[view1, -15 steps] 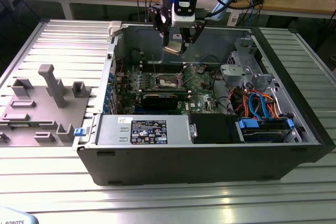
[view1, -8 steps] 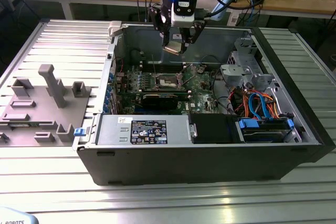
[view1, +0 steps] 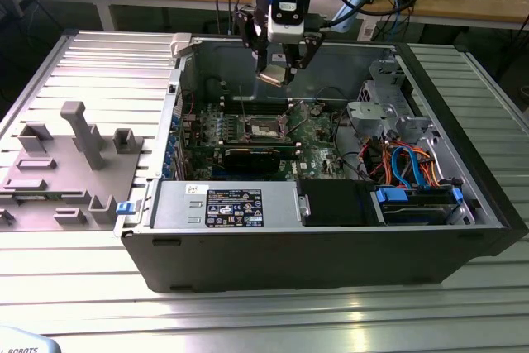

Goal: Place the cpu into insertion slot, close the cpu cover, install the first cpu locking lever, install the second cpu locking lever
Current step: 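Place the cpu into insertion slot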

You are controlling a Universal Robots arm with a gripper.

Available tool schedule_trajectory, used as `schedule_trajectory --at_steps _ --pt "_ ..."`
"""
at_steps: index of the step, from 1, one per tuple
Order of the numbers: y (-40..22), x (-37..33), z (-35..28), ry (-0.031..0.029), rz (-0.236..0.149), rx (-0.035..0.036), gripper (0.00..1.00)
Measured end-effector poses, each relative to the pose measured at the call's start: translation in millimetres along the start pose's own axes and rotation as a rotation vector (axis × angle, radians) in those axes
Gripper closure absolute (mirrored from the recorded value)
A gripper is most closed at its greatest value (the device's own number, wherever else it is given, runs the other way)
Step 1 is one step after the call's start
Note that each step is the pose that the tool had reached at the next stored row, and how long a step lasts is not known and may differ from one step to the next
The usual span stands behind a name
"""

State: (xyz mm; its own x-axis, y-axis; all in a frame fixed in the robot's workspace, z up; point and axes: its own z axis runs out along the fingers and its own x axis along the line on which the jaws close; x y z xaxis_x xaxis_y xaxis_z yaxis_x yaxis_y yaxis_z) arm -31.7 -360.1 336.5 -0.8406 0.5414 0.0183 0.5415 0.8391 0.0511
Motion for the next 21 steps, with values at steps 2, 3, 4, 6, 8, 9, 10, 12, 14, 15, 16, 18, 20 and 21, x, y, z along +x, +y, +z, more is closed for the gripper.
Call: schedule_trajectory --at_steps 2,3,4,6,8,9,10,12,14,15,16,18,20,21 --pt "0.0 0.0 0.0 -0.0006 0.013 -0.0003 0.46" --pt "0.0 0.0 0.0 -0.0007 0.014 -0.0003 0.46" --pt "0.0 0.0 0.0 -0.0008 0.015 -0.0003 0.46" --pt "0.0 0.0 0.0 -0.0009 0.019 -0.0004 0.46" --pt "0.0 0.0 0.0 -0.0012 0.023 -0.0005 0.46" --pt "0.0 0.0 0.0 -0.0013 0.025 -0.0005 0.46" --pt "0.0 0.0 0.0 -0.0013 0.026 -0.0005 0.46" --pt "0.0 0.0 0.0 -0.0015 0.030 -0.0006 0.46" --pt "0.0 0.0 0.0 -0.0017 0.034 -0.0007 0.46" --pt "0.0 0.0 0.0 -0.0018 0.036 -0.0007 0.46" --pt "0.0 0.0 0.0 -0.0019 0.037 -0.0007 0.46" --pt "0.0 0.0 0.0 -0.0020 0.040 -0.0007 0.46" --pt "0.0 0.0 0.0 -0.0022 0.044 -0.0008 0.46" --pt "0.0 0.0 0.0 -0.0023 0.045 -0.0008 0.46"
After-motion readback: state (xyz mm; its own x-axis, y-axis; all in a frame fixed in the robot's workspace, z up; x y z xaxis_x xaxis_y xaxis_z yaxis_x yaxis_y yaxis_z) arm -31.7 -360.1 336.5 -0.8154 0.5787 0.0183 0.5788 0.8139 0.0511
